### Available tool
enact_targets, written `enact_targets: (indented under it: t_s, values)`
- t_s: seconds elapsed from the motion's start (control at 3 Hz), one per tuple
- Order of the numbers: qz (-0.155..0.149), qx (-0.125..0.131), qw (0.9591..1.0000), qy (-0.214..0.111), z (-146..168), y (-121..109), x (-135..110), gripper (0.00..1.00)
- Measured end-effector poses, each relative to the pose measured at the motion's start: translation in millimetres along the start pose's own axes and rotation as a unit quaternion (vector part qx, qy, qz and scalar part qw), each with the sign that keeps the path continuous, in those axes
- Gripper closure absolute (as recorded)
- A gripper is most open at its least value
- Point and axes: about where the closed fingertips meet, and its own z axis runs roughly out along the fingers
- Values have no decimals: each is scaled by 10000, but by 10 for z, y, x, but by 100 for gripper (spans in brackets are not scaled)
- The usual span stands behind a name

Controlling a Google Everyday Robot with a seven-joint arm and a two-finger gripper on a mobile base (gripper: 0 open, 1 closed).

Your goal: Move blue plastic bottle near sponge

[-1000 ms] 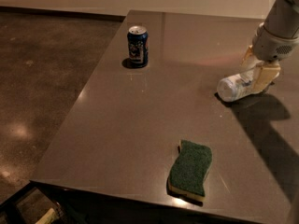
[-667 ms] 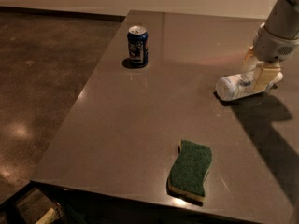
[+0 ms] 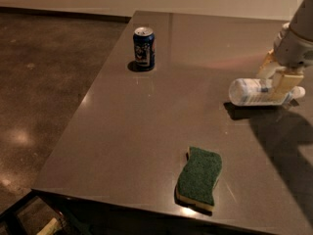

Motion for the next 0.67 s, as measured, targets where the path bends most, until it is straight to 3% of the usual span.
enact_targets:
  t_s: [0.67]
  values:
    - [-262, -96, 9995, -177, -95, 661, -364, 100]
